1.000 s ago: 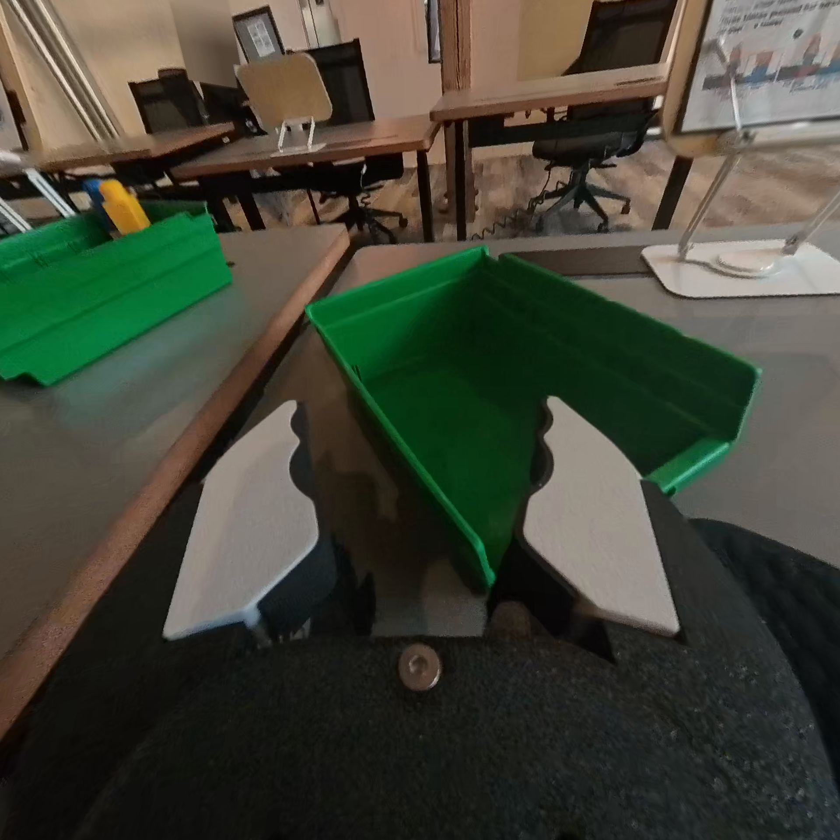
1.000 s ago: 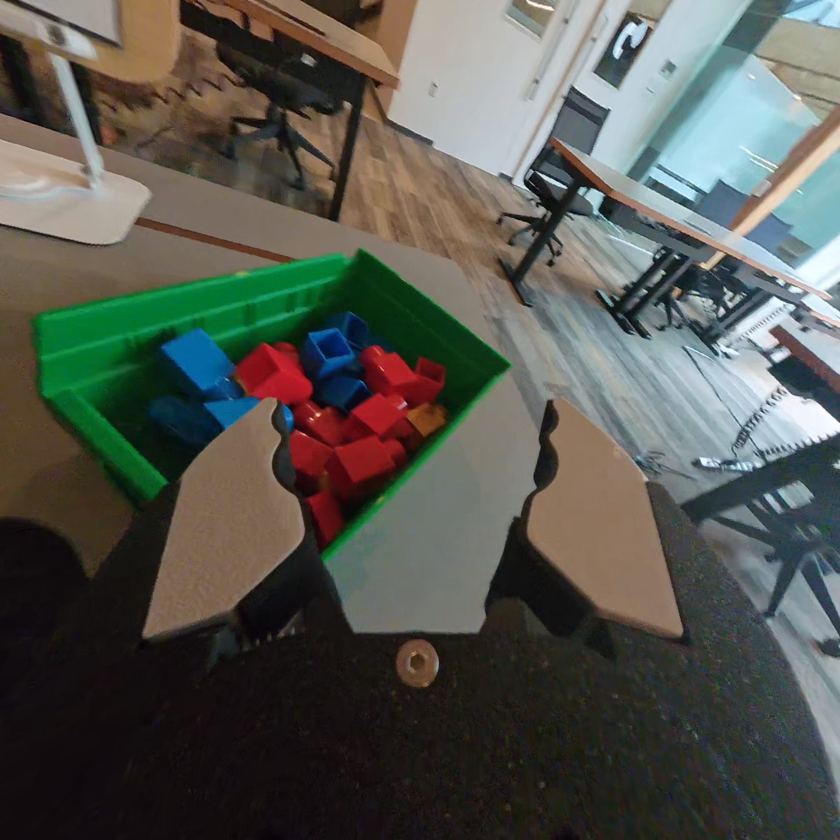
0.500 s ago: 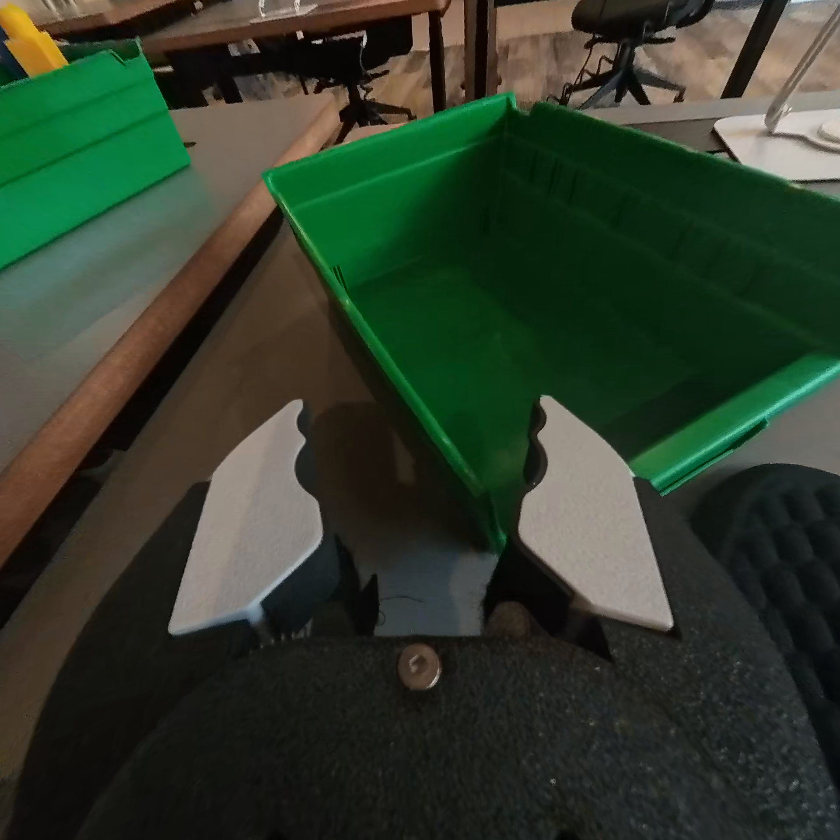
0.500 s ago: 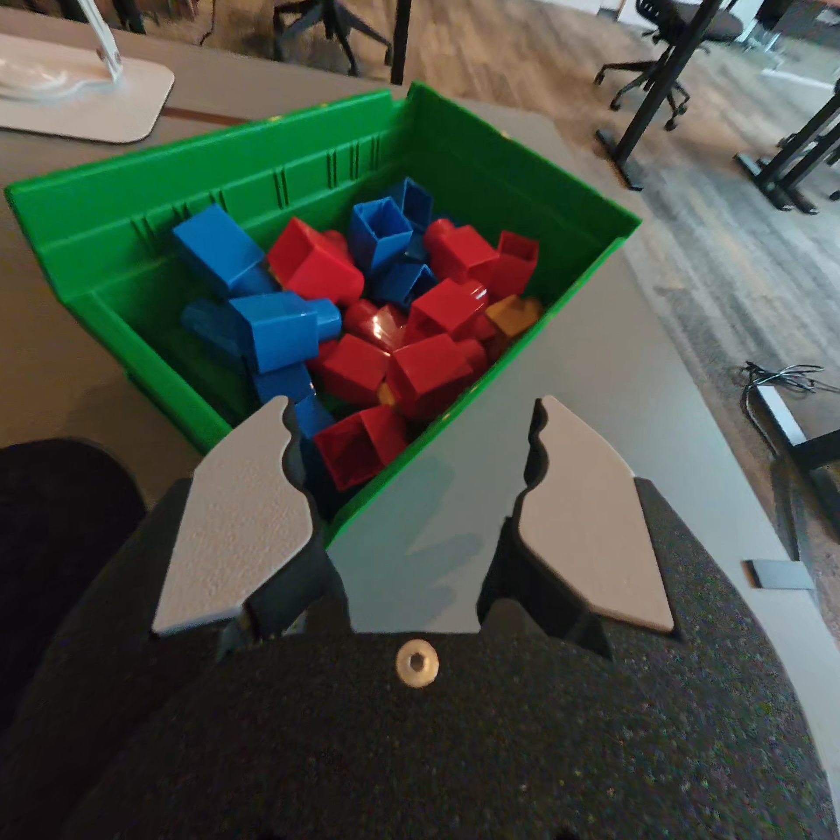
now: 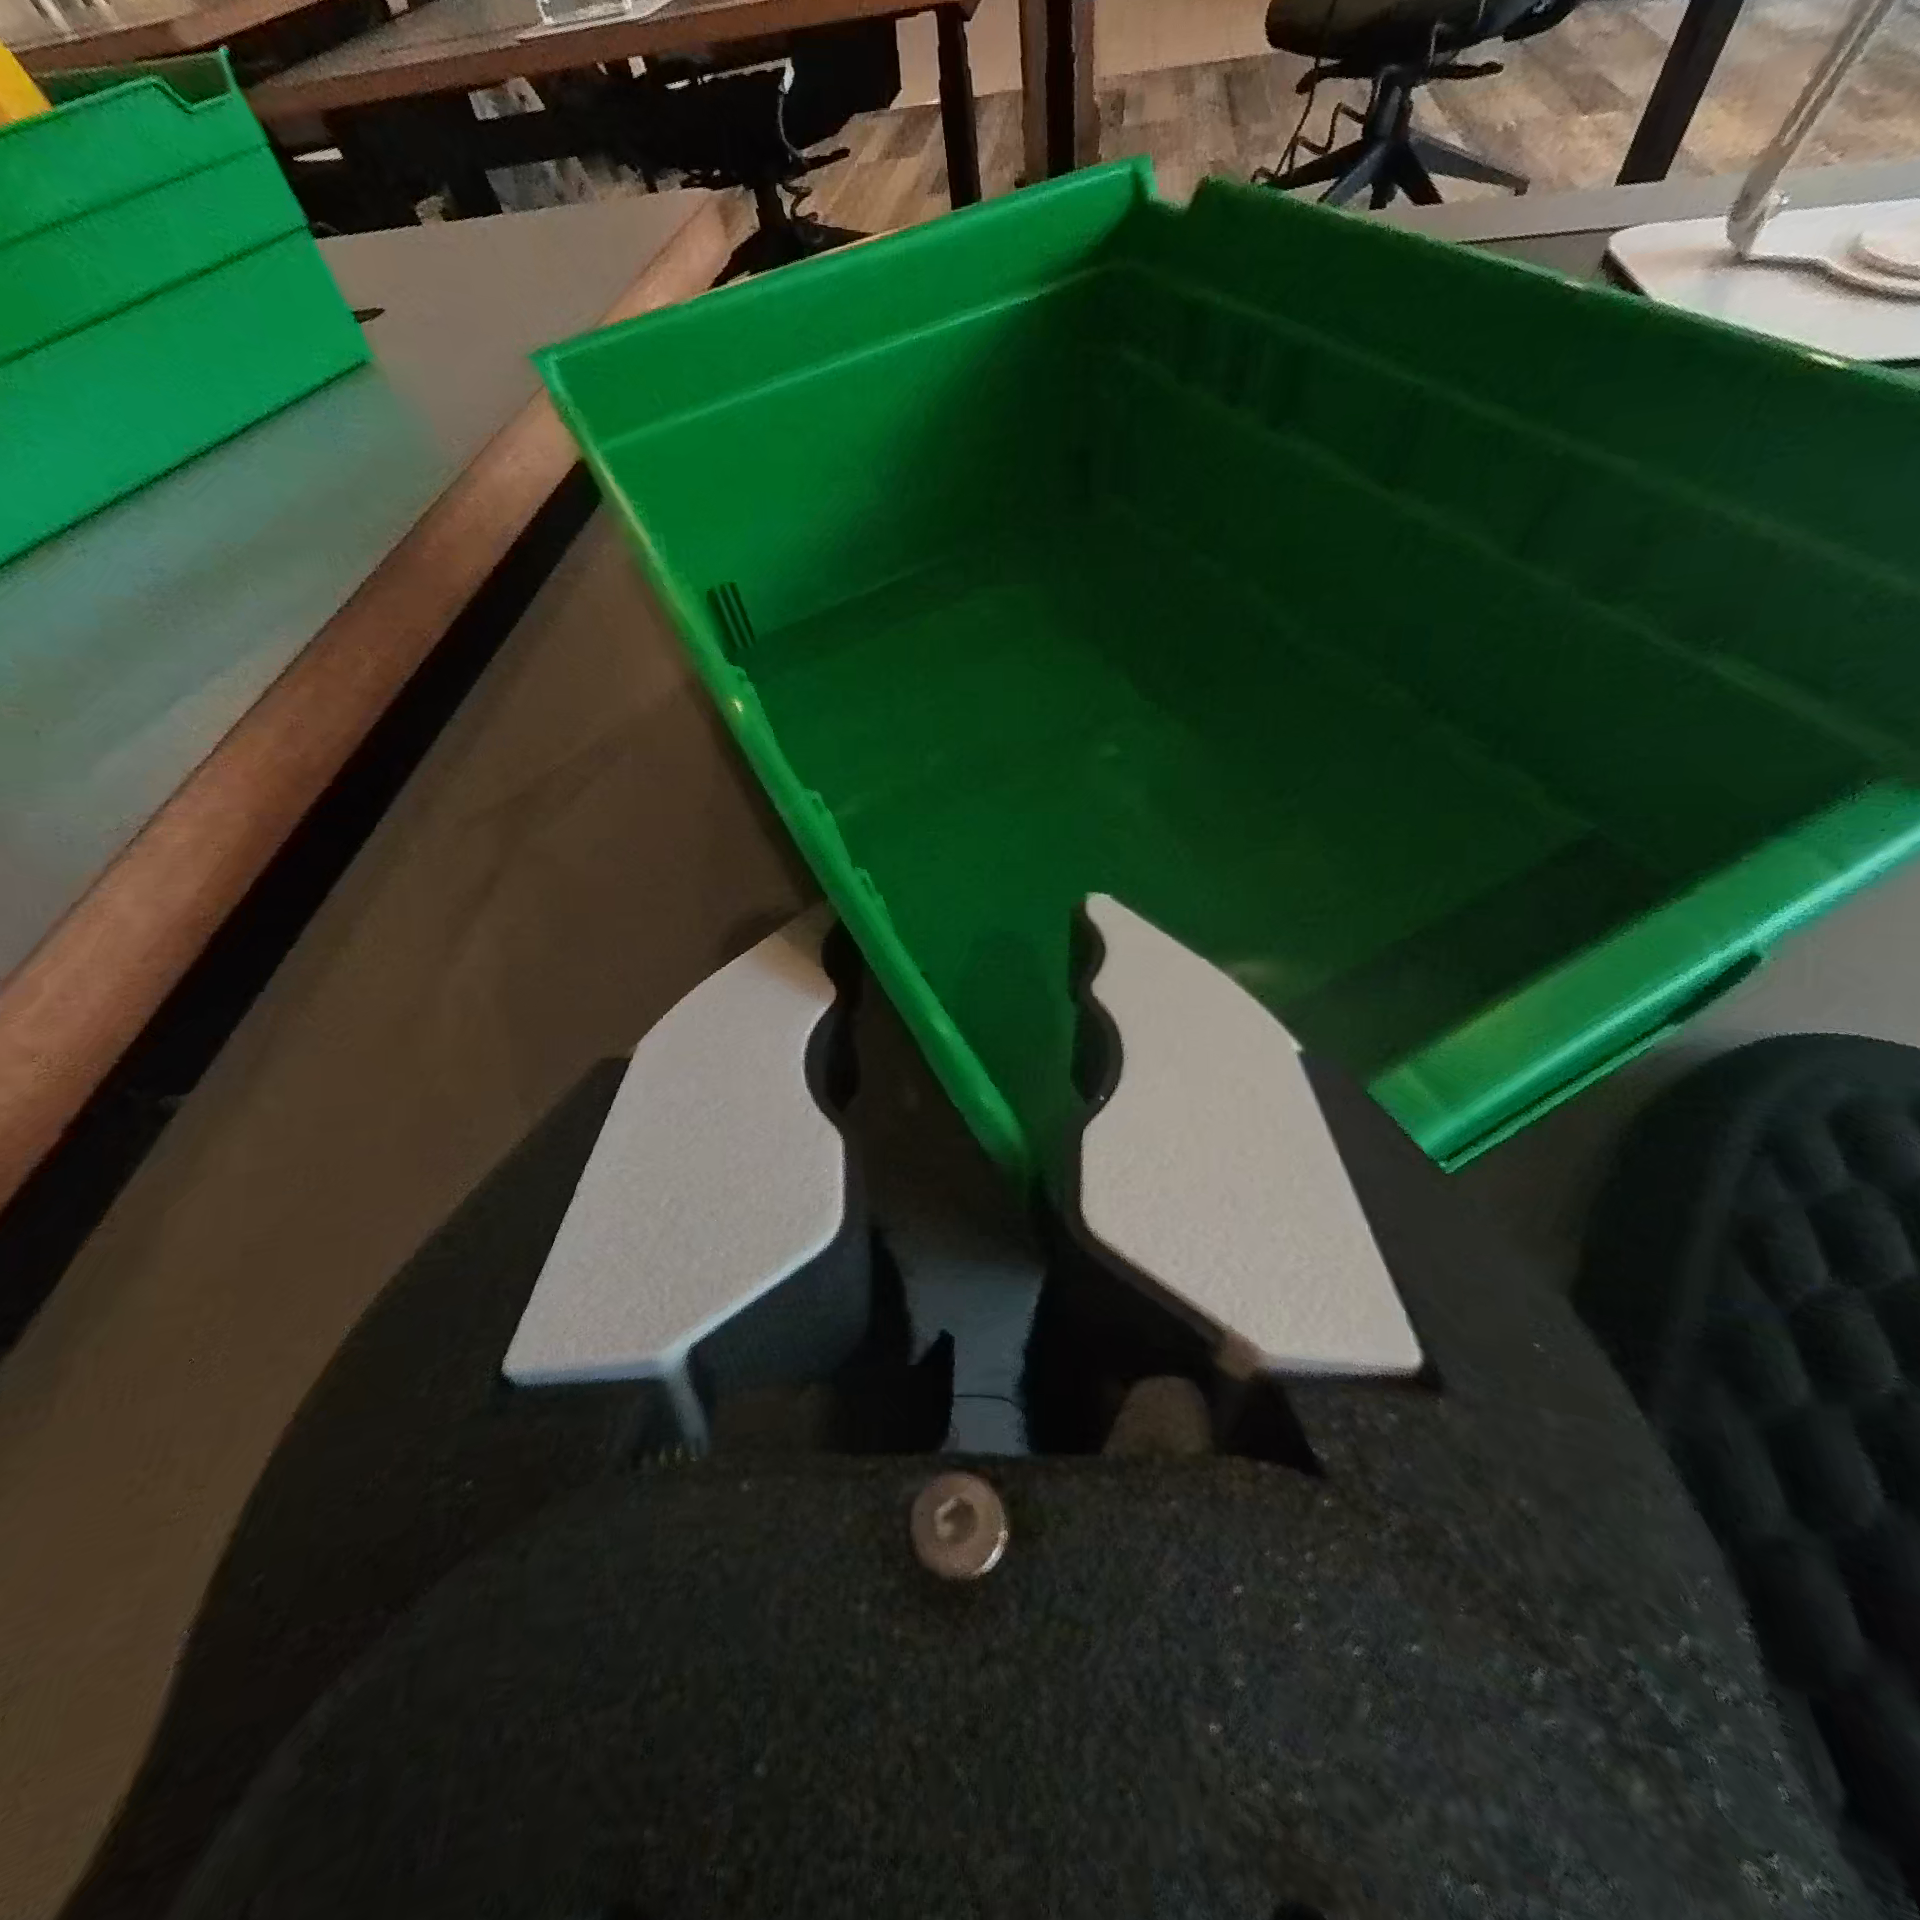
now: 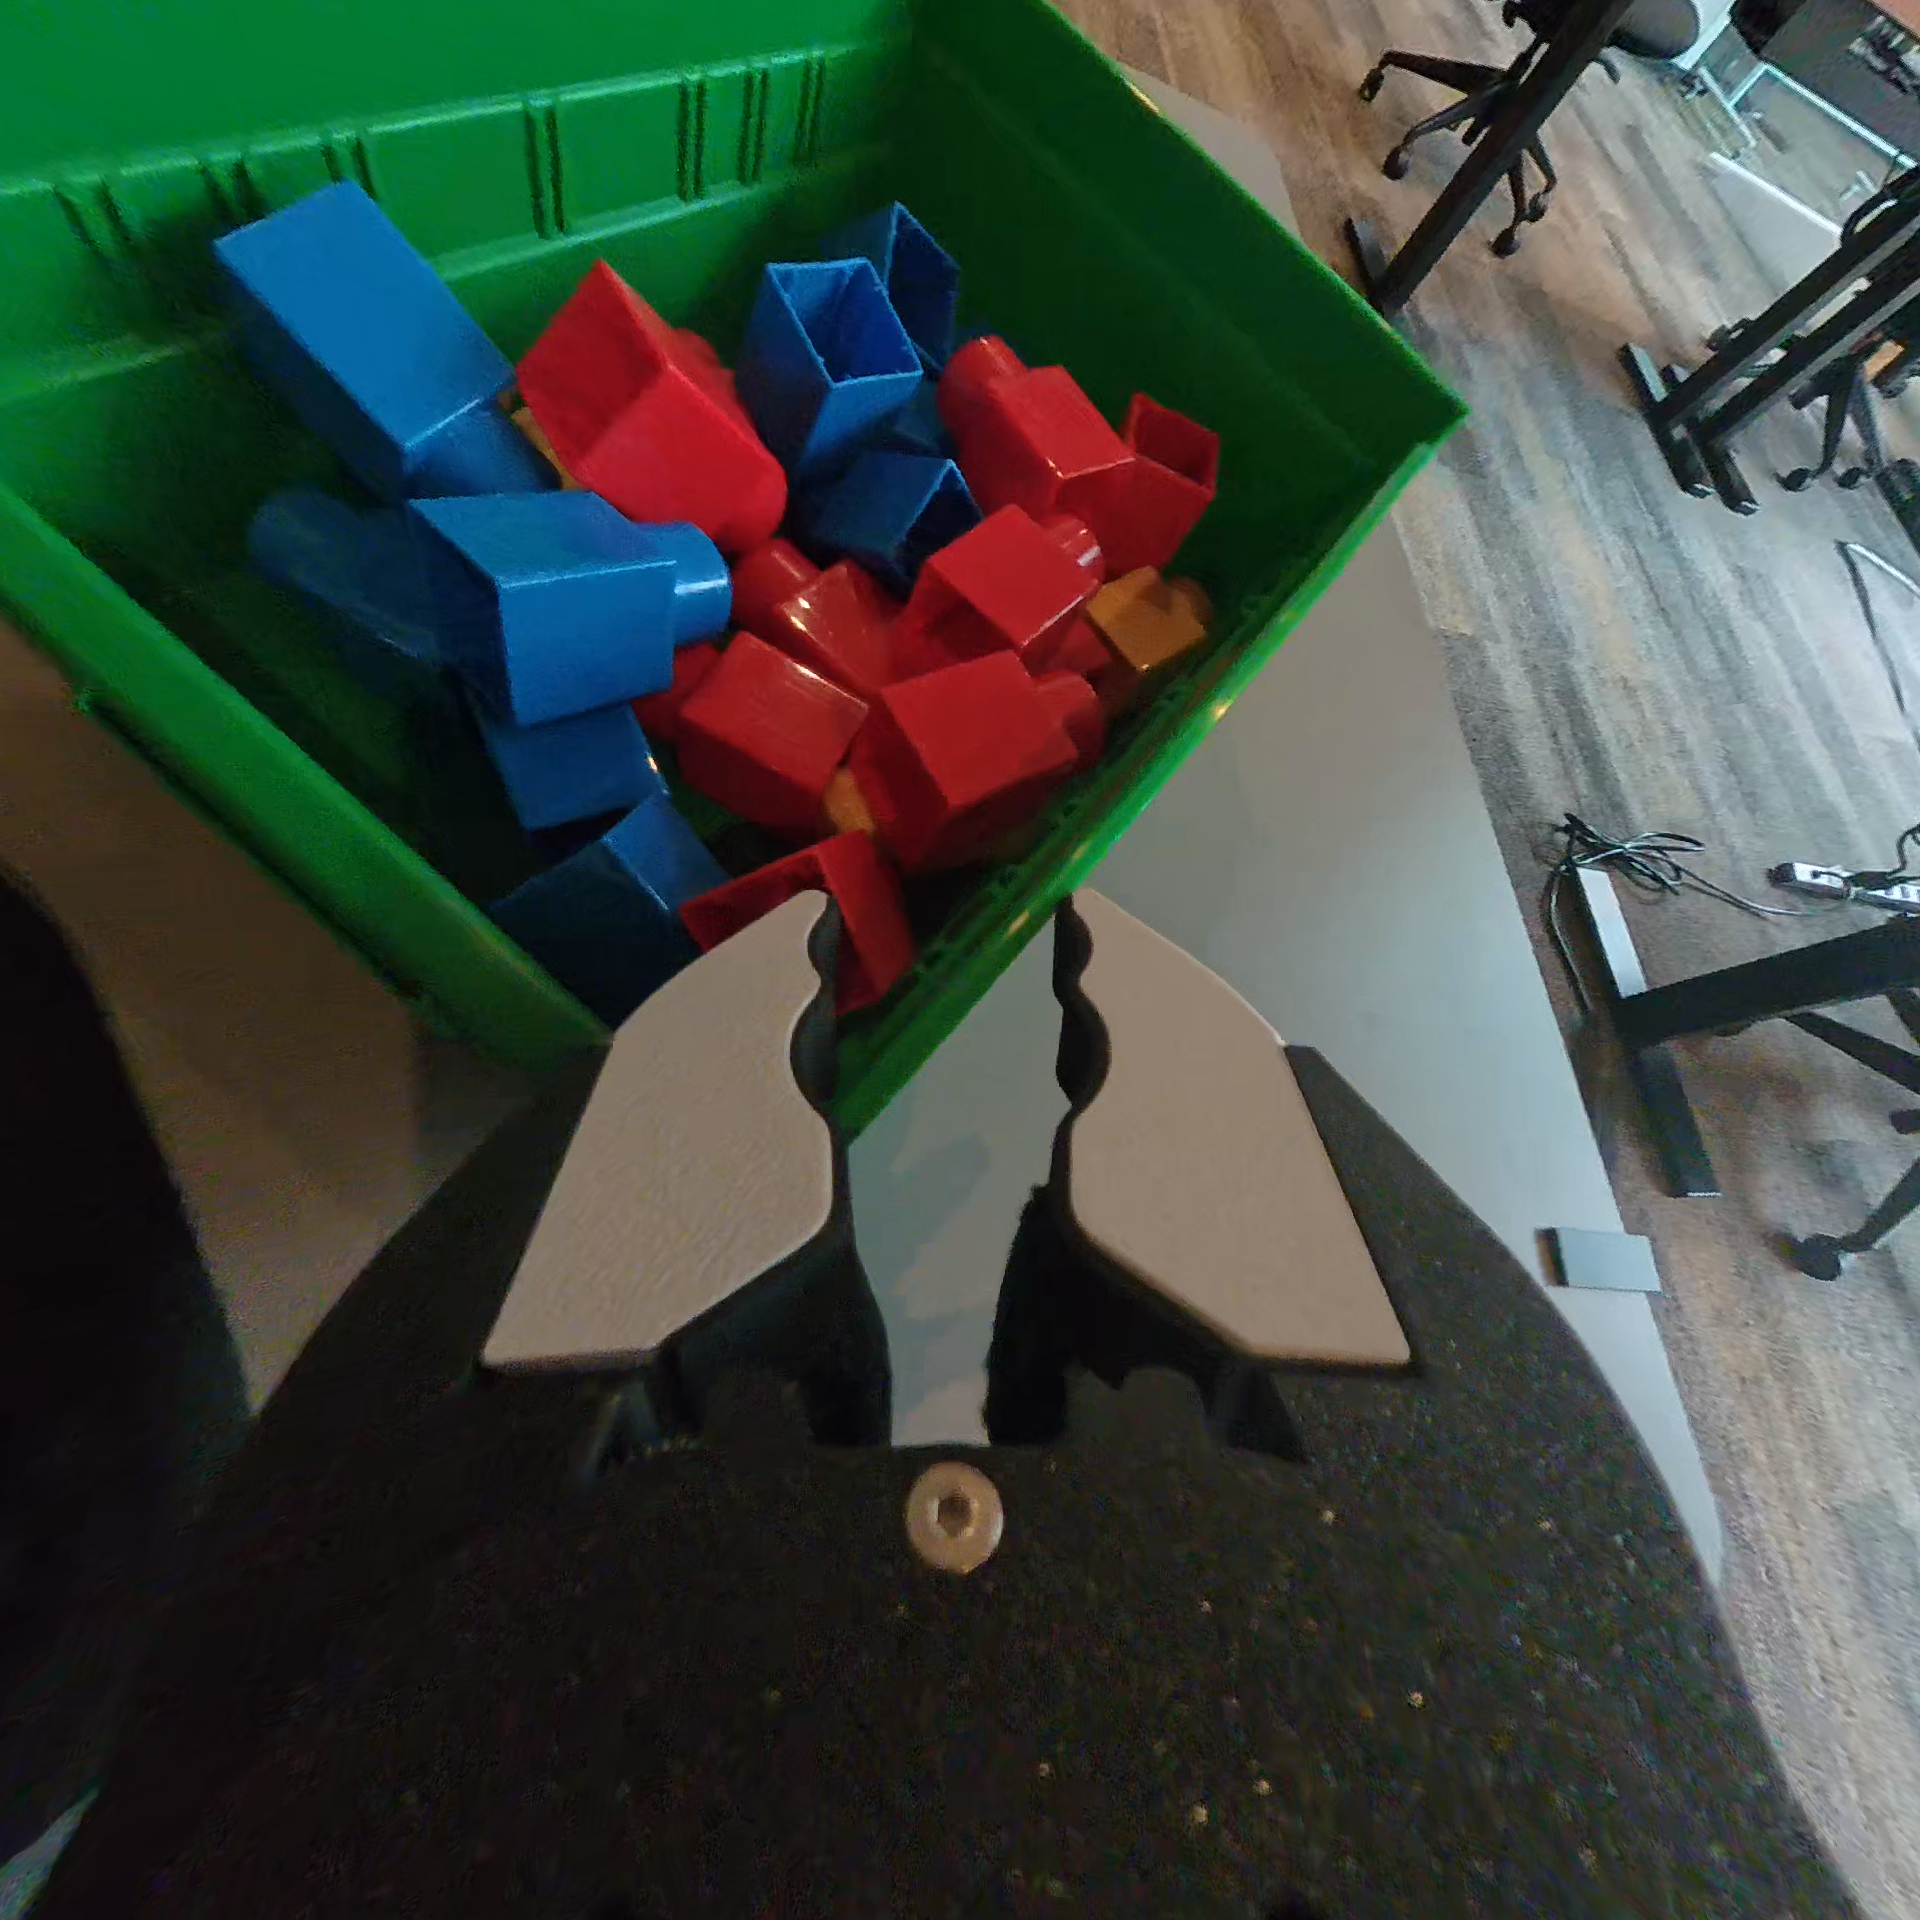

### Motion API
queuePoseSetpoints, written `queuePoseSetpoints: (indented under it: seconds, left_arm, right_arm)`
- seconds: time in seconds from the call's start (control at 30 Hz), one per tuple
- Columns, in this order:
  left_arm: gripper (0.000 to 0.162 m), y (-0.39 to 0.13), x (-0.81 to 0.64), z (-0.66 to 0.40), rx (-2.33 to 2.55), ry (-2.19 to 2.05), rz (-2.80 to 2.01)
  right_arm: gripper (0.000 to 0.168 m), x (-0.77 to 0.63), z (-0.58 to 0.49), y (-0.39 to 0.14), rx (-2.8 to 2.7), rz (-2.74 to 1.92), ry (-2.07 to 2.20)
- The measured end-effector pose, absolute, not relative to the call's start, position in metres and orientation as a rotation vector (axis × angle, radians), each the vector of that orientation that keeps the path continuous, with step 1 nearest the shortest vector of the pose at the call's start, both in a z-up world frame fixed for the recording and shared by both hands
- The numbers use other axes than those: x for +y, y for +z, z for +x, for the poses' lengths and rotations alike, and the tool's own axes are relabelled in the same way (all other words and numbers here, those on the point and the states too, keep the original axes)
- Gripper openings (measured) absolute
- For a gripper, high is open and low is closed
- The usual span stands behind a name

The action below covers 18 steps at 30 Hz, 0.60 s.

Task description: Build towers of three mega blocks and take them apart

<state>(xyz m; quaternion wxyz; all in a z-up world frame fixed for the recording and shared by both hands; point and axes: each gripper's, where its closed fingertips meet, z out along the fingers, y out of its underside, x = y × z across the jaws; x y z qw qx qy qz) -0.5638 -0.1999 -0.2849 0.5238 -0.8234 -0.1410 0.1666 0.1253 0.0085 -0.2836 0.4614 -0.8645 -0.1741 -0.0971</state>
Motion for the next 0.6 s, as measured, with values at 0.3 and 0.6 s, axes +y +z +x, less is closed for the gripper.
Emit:
queuePoseSetpoints:
  seconds: [0.3,0.6]
  left_arm:
    - [0.02,-0.283,-0.208,-0.578,-0.305,0.372,-1.923]
    - [0.02,-0.283,-0.204,-0.586,-0.261,0.354,-1.914]
  right_arm:
    - [0.036,0.011,0.14,-0.283,-0.507,-2.079,-0.167]
    - [0.031,0.03,0.15,-0.283,-0.709,-2.007,-0.085]
